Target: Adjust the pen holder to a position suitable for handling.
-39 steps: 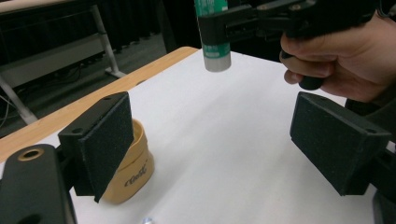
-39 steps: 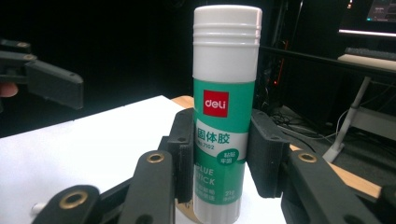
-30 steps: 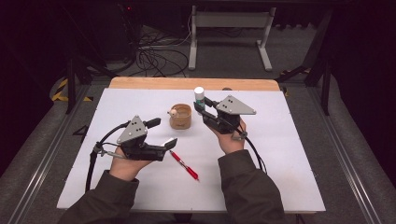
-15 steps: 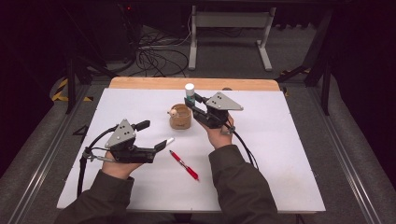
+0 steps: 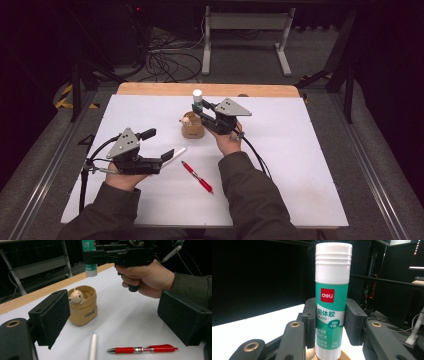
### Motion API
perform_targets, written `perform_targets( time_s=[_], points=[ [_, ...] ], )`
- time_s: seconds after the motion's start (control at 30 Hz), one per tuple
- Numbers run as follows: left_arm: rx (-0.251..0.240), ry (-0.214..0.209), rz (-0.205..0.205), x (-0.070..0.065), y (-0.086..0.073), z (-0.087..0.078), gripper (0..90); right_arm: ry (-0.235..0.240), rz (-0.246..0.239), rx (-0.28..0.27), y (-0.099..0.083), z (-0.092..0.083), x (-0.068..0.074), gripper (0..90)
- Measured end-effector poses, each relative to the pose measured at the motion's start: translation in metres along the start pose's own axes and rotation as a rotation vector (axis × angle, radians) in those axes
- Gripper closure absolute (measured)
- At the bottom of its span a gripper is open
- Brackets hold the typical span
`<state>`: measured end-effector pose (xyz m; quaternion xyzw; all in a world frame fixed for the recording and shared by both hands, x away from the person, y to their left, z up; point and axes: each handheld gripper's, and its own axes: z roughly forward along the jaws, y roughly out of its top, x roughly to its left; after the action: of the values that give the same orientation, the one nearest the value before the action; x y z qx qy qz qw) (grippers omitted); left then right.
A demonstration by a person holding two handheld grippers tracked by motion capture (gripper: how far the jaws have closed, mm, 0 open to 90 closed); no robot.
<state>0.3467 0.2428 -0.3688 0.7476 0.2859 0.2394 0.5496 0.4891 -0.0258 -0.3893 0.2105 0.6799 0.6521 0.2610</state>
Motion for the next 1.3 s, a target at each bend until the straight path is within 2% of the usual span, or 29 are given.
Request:
perform_targets(
  time_s=[0.5,0.83,1.3],
  points=[
    [0.000,0.016,-0.012,0.006,-0.003,-0.003,12.5,-0.029,0.019,0.007,-0.018,0.018,-0.013,65.9],
    [-0.005,0.030,-0.009,0.006,-0.003,-0.005,12.7,-0.026,0.029,0.064,-0.035,0.026,-0.011,65.8],
    [-0.005,0.042,-0.003,0.006,-0.003,-0.007,12.9,-0.028,0.040,0.115,-0.046,0.028,-0.010,65.5]
  ],
)
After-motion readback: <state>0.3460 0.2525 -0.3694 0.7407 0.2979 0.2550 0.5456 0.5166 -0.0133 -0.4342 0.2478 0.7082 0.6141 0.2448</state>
